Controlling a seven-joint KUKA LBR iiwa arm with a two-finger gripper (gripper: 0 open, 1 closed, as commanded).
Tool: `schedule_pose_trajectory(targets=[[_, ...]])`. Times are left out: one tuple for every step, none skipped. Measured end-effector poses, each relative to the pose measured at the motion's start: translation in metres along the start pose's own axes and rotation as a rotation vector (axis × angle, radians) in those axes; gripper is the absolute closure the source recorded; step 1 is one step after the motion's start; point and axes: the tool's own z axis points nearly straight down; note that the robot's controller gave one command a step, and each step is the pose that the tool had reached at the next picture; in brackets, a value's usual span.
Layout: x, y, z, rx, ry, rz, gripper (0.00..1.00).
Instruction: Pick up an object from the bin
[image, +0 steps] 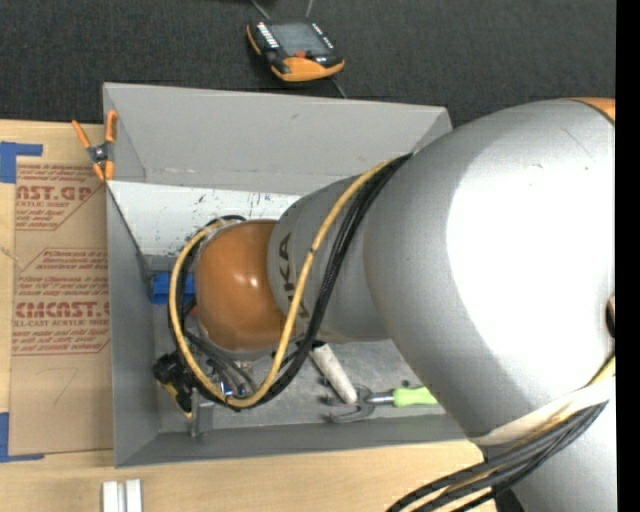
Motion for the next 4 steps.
schedule_pose_trajectory(targets=[[-0.015, 0.01, -0.087, -0.002, -0.016, -0.06, 0.0], [0.001, 0.004, 0.003, -0.002, -0.001, -0.012, 0.0], [-0.003, 0.015, 0.004, -0.009, -0.02, 0.161, 0.0], [0.001, 0.004, 0.004, -0.003, -0.001, -0.01, 1.0]])
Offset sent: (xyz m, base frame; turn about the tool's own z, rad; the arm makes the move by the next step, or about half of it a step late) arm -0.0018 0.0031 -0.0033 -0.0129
